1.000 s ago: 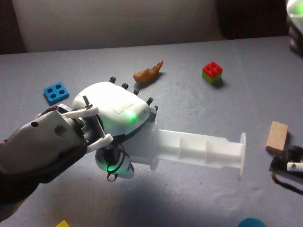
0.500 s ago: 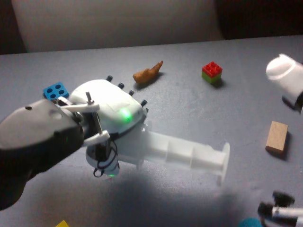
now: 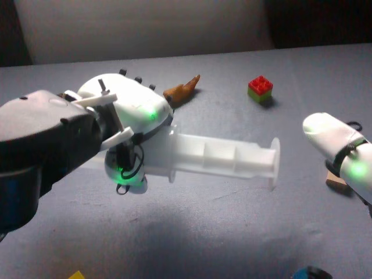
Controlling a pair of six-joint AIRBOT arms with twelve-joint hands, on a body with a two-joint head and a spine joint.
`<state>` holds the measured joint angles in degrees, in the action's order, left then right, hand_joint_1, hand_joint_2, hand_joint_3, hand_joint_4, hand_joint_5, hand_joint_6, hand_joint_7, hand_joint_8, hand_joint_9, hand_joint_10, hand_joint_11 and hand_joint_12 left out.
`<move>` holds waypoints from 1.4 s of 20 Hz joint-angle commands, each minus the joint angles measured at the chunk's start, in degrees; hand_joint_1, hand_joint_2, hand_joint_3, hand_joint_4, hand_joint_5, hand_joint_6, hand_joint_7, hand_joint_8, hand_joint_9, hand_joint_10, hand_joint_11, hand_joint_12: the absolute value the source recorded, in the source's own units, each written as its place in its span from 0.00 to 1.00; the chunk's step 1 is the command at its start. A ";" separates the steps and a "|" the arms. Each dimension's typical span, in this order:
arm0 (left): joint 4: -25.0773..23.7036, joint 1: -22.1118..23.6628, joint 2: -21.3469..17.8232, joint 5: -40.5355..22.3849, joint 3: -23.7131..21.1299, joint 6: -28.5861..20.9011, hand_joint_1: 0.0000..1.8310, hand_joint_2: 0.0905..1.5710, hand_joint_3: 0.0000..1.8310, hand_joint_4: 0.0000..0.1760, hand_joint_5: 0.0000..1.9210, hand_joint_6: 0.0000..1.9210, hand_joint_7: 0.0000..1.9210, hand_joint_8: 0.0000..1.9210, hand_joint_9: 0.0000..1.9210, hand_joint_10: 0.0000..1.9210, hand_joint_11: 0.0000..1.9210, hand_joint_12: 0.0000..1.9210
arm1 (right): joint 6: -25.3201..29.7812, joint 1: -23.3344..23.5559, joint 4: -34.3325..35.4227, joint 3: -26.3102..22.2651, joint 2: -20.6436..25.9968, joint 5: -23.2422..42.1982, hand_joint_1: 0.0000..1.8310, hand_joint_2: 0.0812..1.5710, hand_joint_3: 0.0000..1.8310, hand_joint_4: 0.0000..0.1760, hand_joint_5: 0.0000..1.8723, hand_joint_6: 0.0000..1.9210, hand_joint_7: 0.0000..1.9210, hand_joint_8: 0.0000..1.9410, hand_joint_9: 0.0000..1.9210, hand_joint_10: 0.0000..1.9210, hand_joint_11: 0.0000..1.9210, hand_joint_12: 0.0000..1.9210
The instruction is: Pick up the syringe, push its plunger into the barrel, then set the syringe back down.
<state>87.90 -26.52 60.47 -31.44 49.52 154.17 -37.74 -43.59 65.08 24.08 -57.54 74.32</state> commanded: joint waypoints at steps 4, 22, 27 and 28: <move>-2.36 2.81 -0.47 -2.43 0.35 0.18 0.81 0.72 0.00 0.00 0.45 0.57 0.41 0.64 0.45 0.62 0.37 0.83 | 2.96 2.54 -3.50 -0.19 -0.11 4.72 0.00 0.70 0.00 0.19 0.04 0.00 0.03 0.00 0.03 0.00 0.00 0.17; -0.36 5.26 -0.90 -5.23 0.17 0.20 0.81 0.72 0.00 0.00 0.45 0.57 0.42 0.64 0.45 0.63 0.34 0.85 | 2.57 11.85 -0.68 7.20 -12.21 -1.38 0.01 0.70 0.00 0.22 0.03 0.00 0.02 0.00 0.01 0.00 0.00 0.13; -0.36 5.68 -0.94 -5.27 0.17 0.21 0.81 0.71 0.00 0.00 0.45 0.56 0.42 0.64 0.46 0.63 0.34 0.83 | 2.48 13.45 -0.68 7.56 -14.17 -2.80 0.00 0.71 0.00 0.21 0.02 0.00 0.01 0.00 0.02 0.00 0.00 0.14; -0.36 5.98 -0.94 -5.42 0.18 0.37 0.81 0.71 0.00 0.00 0.45 0.56 0.43 0.63 0.46 0.63 0.36 0.83 | 2.38 13.64 -0.68 7.67 -14.76 -3.13 0.00 0.71 0.00 0.23 0.02 0.00 0.01 0.00 0.01 0.00 0.00 0.13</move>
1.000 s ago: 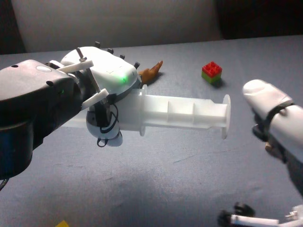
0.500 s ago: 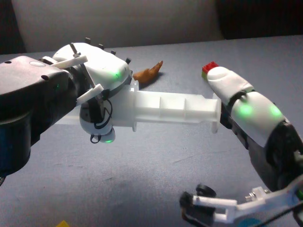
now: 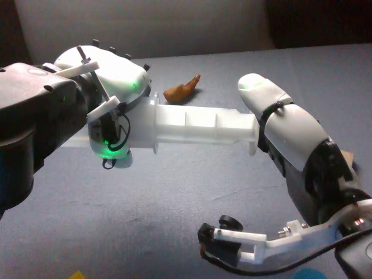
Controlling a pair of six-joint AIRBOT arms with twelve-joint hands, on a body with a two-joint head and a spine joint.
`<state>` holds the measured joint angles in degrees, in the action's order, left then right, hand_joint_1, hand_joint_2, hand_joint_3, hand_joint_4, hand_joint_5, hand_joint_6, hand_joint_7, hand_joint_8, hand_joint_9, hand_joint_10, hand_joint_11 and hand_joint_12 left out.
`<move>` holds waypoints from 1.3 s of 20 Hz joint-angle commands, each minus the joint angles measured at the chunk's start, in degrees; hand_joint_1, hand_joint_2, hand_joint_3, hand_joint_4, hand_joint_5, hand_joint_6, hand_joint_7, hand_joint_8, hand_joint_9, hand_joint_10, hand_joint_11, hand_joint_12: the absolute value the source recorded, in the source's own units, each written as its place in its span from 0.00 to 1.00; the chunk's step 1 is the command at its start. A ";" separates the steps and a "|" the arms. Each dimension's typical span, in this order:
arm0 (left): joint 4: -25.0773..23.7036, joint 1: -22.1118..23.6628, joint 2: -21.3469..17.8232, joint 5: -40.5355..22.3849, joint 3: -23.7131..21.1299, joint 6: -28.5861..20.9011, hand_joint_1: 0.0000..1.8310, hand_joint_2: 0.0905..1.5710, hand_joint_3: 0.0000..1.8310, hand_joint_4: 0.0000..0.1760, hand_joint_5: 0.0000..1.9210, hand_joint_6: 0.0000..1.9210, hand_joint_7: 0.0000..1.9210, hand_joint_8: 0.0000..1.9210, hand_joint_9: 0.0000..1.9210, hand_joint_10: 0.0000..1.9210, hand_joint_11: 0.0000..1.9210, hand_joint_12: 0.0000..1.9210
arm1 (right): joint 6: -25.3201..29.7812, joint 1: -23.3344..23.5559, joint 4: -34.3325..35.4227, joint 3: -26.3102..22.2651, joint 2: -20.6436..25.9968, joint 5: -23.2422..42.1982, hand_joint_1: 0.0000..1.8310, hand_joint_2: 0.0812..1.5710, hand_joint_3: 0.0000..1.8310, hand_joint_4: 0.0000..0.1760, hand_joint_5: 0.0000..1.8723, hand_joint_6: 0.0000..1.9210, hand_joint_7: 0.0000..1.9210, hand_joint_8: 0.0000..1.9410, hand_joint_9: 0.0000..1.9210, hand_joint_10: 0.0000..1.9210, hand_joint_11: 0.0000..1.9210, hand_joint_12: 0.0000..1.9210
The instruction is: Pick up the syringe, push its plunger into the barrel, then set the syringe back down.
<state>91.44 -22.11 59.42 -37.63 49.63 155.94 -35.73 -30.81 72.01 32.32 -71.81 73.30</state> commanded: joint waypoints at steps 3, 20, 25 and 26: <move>-3.90 1.89 0.11 0.77 0.07 -1.12 0.81 0.72 0.00 0.00 0.44 0.58 0.42 0.65 0.44 0.64 0.35 0.84 | 0.38 1.65 -7.61 -0.16 -1.72 -3.05 0.00 0.70 0.00 0.22 0.03 0.00 0.02 0.00 0.02 0.00 0.00 0.13; -2.53 2.22 0.24 3.21 -0.22 -2.49 0.81 0.72 0.00 0.00 0.44 0.57 0.41 0.65 0.45 0.65 0.33 0.84 | 0.67 4.96 -9.82 2.55 -10.07 -8.93 0.02 0.70 0.00 0.21 0.04 0.00 0.04 0.00 0.04 0.00 0.00 0.16; -2.53 2.28 0.23 3.21 -0.27 -2.49 0.81 0.72 0.00 0.00 0.44 0.57 0.39 0.67 0.45 0.65 0.35 0.84 | 0.95 5.08 -9.92 4.82 -12.50 -11.32 0.01 0.70 0.00 0.22 0.03 0.00 0.03 0.00 0.03 0.00 0.00 0.15; -2.53 2.32 0.23 3.21 -0.27 -2.49 0.81 0.72 0.00 0.00 0.44 0.57 0.39 0.67 0.46 0.65 0.35 0.84 | 1.00 5.08 -9.92 5.12 -12.96 -11.69 0.01 0.71 0.00 0.17 0.04 0.00 0.04 0.00 0.03 0.00 0.00 0.16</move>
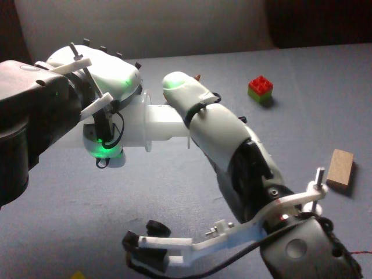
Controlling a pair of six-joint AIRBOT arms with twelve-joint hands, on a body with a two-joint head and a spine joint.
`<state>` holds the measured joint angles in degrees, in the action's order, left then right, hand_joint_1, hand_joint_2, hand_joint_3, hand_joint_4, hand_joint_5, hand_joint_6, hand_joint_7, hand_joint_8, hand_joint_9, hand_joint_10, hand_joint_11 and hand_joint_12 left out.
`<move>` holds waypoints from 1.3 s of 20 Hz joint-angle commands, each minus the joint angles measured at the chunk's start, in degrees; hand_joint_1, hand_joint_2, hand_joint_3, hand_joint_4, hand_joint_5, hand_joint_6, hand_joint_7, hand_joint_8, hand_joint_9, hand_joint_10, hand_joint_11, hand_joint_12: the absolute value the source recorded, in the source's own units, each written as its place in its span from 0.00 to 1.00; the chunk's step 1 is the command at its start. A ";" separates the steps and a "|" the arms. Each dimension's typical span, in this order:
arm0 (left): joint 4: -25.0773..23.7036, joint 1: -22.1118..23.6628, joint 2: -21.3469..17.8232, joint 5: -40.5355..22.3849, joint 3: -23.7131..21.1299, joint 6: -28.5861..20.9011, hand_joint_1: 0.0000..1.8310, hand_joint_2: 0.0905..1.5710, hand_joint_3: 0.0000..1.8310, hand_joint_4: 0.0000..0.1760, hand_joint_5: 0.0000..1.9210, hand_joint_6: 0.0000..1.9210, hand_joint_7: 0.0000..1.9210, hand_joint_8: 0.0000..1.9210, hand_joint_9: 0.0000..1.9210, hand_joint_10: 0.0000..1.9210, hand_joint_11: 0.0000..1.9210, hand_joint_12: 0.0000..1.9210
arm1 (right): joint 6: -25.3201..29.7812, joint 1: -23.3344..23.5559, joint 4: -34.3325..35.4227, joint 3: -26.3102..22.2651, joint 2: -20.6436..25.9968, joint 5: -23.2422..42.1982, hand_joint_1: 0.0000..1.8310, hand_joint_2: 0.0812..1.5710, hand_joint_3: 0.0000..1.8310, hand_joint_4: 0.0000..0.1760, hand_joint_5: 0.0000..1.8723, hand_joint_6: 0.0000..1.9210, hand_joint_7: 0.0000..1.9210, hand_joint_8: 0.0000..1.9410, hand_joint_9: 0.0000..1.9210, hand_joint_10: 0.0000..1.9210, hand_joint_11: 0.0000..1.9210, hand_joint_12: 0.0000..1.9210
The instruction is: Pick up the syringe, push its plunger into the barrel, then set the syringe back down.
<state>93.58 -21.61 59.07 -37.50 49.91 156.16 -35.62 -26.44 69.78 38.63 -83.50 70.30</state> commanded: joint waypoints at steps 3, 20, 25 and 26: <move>-4.67 1.83 0.57 3.25 -0.61 -2.70 0.81 0.72 0.00 0.00 0.45 0.54 0.40 0.65 0.44 0.66 0.38 0.84 | 1.35 0.93 -7.77 -0.14 -2.71 -9.37 0.00 0.71 0.00 0.15 0.02 0.00 0.03 0.00 0.03 0.00 0.00 0.14; -4.69 1.37 -1.18 5.42 -1.25 -1.76 0.81 0.71 0.00 0.00 0.45 0.57 0.40 0.64 0.46 0.62 0.40 0.81 | 4.10 -1.01 -14.34 0.81 -1.18 -8.80 0.00 0.70 0.00 0.26 0.03 0.00 0.03 0.00 0.03 0.00 0.00 0.15; -4.69 1.04 -0.88 4.69 -1.90 -1.70 0.81 0.71 0.00 0.00 0.43 0.58 0.42 0.63 0.47 0.61 0.40 0.82 | 4.32 -2.88 -15.70 -2.54 8.58 -9.23 0.00 0.70 0.00 0.24 0.02 0.00 0.02 0.00 0.02 0.00 0.00 0.14; -4.71 0.81 -0.64 4.61 -1.93 -1.69 0.81 0.71 0.00 0.00 0.42 0.57 0.42 0.62 0.47 0.61 0.40 0.82 | 4.41 -3.29 -16.07 -3.13 10.64 -8.70 0.00 0.70 0.00 0.23 0.02 0.00 0.02 0.00 0.02 0.00 0.00 0.14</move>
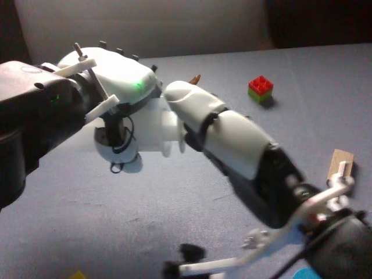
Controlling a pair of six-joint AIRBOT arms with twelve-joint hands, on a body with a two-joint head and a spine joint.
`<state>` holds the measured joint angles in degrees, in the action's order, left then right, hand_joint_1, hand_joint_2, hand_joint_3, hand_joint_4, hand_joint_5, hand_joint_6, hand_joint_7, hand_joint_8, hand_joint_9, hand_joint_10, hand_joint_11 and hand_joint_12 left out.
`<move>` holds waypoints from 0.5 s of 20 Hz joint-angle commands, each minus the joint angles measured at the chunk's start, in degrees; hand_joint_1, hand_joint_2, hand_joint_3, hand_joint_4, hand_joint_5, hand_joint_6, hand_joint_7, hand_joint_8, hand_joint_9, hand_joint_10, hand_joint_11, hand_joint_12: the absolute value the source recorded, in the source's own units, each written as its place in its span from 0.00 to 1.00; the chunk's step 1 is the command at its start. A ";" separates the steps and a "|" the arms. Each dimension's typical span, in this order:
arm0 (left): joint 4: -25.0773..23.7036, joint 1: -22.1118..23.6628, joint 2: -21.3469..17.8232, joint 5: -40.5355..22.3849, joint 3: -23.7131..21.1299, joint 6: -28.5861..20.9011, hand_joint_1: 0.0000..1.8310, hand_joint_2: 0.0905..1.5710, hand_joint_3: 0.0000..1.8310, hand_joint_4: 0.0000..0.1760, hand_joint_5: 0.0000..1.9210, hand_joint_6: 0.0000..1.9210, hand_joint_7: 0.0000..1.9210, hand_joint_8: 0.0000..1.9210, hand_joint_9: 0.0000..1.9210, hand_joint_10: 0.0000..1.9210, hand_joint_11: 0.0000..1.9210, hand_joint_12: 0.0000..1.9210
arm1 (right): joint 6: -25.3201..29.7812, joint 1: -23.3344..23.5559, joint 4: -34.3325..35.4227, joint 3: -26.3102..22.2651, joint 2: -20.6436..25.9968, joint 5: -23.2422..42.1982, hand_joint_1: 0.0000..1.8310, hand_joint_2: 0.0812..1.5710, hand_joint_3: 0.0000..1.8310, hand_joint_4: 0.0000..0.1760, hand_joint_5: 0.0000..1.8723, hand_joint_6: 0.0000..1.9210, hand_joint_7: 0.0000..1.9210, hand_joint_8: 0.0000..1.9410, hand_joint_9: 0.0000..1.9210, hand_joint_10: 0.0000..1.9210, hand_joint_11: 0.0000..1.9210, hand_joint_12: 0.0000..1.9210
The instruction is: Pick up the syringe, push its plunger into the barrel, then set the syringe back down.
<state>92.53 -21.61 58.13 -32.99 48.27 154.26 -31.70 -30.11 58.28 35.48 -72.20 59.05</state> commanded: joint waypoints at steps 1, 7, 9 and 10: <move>-3.67 0.50 0.63 0.11 -0.29 0.23 0.81 0.71 0.00 0.00 0.43 0.57 0.42 0.62 0.47 0.61 0.40 0.82 | 0.66 -0.19 -5.21 -0.58 1.87 2.31 0.00 0.70 0.00 0.26 0.02 0.00 0.02 0.00 0.02 0.00 0.00 0.14; -3.67 -1.56 3.73 -0.51 0.16 0.21 0.81 0.72 0.00 0.00 0.42 0.59 0.43 0.62 0.46 0.63 0.36 0.84 | 3.06 -0.77 -6.05 -2.91 13.39 0.87 0.00 0.70 0.00 0.23 0.03 0.00 0.03 0.00 0.02 0.00 0.00 0.16; -3.67 -2.29 5.23 -1.11 0.82 0.18 0.81 0.72 0.00 0.00 0.44 0.58 0.41 0.64 0.46 0.64 0.37 0.83 | 3.06 -0.80 -6.05 -2.86 16.35 -1.36 0.00 0.70 0.00 0.24 0.04 0.00 0.03 0.00 0.03 0.00 0.00 0.16; -3.67 -2.57 5.93 -1.11 1.27 -0.16 0.81 0.72 0.00 0.00 0.43 0.58 0.40 0.65 0.45 0.64 0.38 0.83 | 3.06 -0.81 -6.06 -2.73 17.48 -2.63 0.00 0.70 0.00 0.23 0.03 0.00 0.03 0.00 0.02 0.00 0.00 0.16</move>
<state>92.20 -24.53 64.07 -32.91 49.47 153.99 -29.23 -31.29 56.07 32.77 -55.00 53.67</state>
